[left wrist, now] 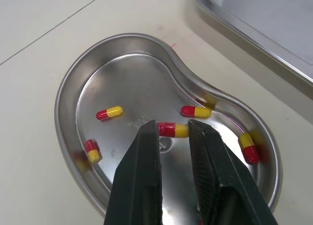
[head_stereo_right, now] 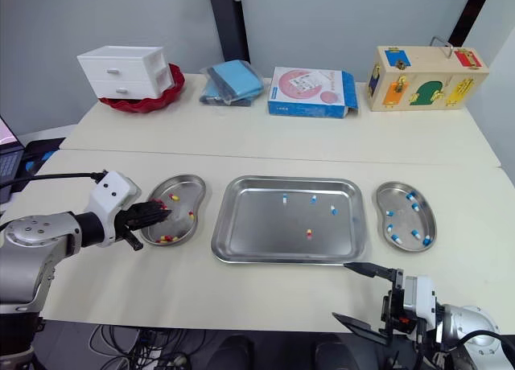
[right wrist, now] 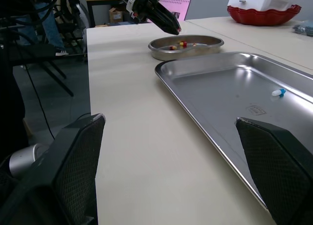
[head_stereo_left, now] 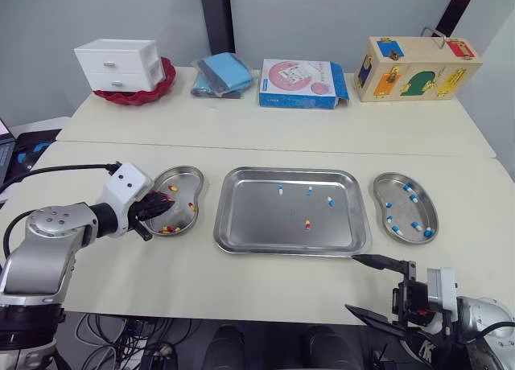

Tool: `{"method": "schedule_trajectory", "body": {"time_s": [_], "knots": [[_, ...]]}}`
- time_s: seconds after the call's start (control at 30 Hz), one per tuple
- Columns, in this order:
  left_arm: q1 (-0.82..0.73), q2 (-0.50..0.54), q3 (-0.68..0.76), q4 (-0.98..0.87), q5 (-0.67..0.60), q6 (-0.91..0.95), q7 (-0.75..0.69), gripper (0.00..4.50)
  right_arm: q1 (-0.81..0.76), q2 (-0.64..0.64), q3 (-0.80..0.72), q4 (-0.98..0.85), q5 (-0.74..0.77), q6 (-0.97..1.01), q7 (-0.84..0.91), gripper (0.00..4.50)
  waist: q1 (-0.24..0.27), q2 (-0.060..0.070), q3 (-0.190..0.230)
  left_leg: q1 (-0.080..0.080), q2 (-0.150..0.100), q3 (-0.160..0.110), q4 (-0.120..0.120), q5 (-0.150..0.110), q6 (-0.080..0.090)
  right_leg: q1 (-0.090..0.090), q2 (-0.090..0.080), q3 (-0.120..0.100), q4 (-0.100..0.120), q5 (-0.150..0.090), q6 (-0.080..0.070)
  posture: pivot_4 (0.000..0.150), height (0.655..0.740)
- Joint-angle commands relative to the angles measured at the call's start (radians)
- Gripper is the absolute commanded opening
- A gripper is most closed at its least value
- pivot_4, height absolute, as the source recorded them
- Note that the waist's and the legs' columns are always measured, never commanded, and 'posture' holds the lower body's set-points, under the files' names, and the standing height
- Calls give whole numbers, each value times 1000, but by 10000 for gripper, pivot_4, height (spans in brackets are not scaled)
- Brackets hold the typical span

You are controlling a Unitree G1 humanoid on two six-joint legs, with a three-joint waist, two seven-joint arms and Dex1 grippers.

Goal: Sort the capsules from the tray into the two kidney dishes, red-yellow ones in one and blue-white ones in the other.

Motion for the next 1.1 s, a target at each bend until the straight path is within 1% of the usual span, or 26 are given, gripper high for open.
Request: {"method": "schedule_trajectory", "body": {"time_s": [0.03, 0.17, 0.2, 0.23, 0.47, 0.5, 0.53, 0.57, 1.1], "knots": [[-26, 20, 0, -3, -2, -19, 2, 7177, 1, 4, -13, -33, 16, -5, -8, 45000, 0, 0, 0, 0, 0, 0, 0, 0, 0, 0, 0, 0, 0, 0, 0, 1500, 7400], [-29, 27, -8, 4, -12, -16, -18, 7177, 1, 6, -11, -31, 13, -8, -13, 45000, -1, 0, 0, 0, 0, 0, 0, 0, 0, 0, 0, 0, 0, 0, 0, 1500, 7400], [-31, 29, -8, 5, -14, -14, -22, 12277, 0, 6, -11, -31, 12, -8, -15, 45000, -1, 0, 0, 0, 0, 0, 0, 0, 0, 0, 0, 0, 0, 0, 0, 1500, 7400], [-31, 30, -8, 5, -15, -12, -23, 14408, -1, 6, -10, -31, 12, -7, -18, 45000, -1, 0, 0, 0, 0, 0, 0, 0, 0, 0, 0, 0, 0, 0, 0, 1500, 7400], [-31, 36, -12, 4, -19, -11, -24, 37151, -10, 9, -5, -30, 11, -5, -26, 45000, -1, 0, 0, 0, 0, 0, 0, 0, 0, 0, 0, 0, 0, 0, 0, 1500, 7400], [-32, 36, -12, 4, -20, -11, -24, 39636, -11, 9, -5, -30, 11, -4, -27, 45000, -1, 0, 0, 0, 0, 0, 0, 0, 0, 0, 0, 0, 0, 0, 0, 1500, 7400], [-32, 36, -12, 4, -20, -11, -24, 43533, -12, 9, -5, -30, 11, -4, -27, 45000, -1, 0, 0, 0, 0, 0, 0, 0, 0, 0, 0, 0, 0, 0, 0, 1500, 7400], [-33, 36, -12, 4, -21, -11, -24, 44795, -12, 9, -5, -30, 11, -3, -27, 45000, -1, 0, 0, 0, 0, 0, 0, 0, 0, 0, 0, 0, 0, 0, 0, 1500, 7400], [-29, 37, -12, 3, -19, -17, -21, 44795, -20, 5, -4, -43, 7, 14, -42, 45000, -1, 0, 0, 0, 0, 0, 0, 0, 0, 0, 0, 0, 0, 0, 0, 1500, 7400]]}}
